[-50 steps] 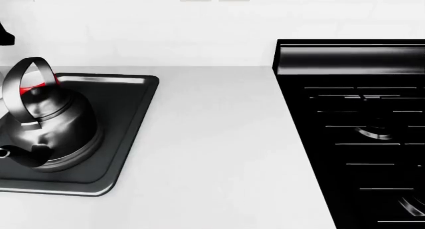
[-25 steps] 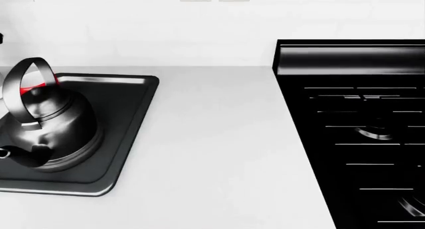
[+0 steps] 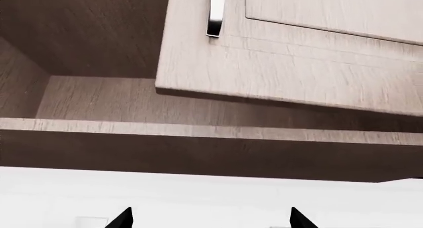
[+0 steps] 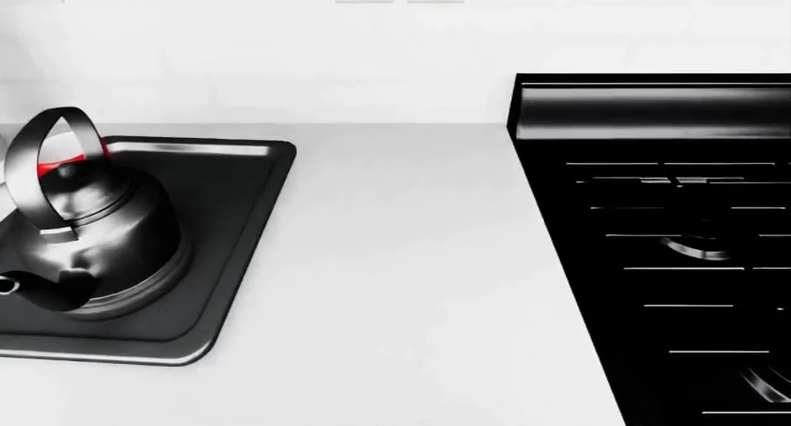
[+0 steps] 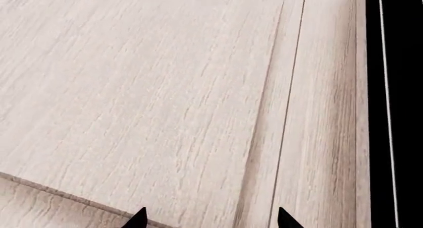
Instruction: Pick the kettle from the counter and place it on the tray. Then pick the mug from the cabinet and place it on the tray. Then close the cabinet doors.
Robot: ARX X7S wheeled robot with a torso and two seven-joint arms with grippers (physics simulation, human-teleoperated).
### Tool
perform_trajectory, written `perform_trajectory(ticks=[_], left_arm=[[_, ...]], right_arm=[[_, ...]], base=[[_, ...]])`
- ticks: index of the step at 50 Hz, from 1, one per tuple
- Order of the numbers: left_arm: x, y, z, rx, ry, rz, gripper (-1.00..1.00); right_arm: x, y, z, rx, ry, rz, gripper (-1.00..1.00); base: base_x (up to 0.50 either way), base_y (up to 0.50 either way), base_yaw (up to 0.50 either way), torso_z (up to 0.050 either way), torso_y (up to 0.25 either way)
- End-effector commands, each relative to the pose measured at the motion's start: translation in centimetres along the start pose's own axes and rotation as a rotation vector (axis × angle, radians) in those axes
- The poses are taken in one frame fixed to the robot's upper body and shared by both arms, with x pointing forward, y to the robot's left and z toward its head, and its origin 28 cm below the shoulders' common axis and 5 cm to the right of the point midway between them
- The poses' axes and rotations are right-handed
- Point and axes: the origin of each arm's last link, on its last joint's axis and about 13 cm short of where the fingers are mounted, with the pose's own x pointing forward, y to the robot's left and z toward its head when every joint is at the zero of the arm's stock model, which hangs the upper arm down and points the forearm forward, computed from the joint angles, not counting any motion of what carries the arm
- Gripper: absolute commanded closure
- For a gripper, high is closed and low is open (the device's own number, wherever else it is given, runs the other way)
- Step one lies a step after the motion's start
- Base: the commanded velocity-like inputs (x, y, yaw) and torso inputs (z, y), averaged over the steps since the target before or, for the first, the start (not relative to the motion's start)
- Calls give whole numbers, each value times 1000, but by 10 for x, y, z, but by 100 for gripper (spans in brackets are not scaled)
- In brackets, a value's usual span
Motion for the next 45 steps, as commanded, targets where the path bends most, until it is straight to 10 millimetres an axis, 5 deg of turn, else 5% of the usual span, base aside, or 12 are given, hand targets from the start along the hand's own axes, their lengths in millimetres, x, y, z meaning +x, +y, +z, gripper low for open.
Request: perform_trajectory(ticks=[1, 23, 45], left_arm=[[-1, 1, -2, -1, 4, 4, -100], [-2, 3, -6, -3, 13, 11, -100], [-3, 4, -7, -6, 16, 16, -100]], right_arm=[[0, 23, -114, -159, 616, 111, -100], [-6, 34, -158, -530, 726, 61, -100], [-9, 36, -172, -735, 730, 23, -100]], base=[[0, 0, 4, 0, 0], [4, 1, 2, 0, 0], [4, 0, 0, 0, 0]])
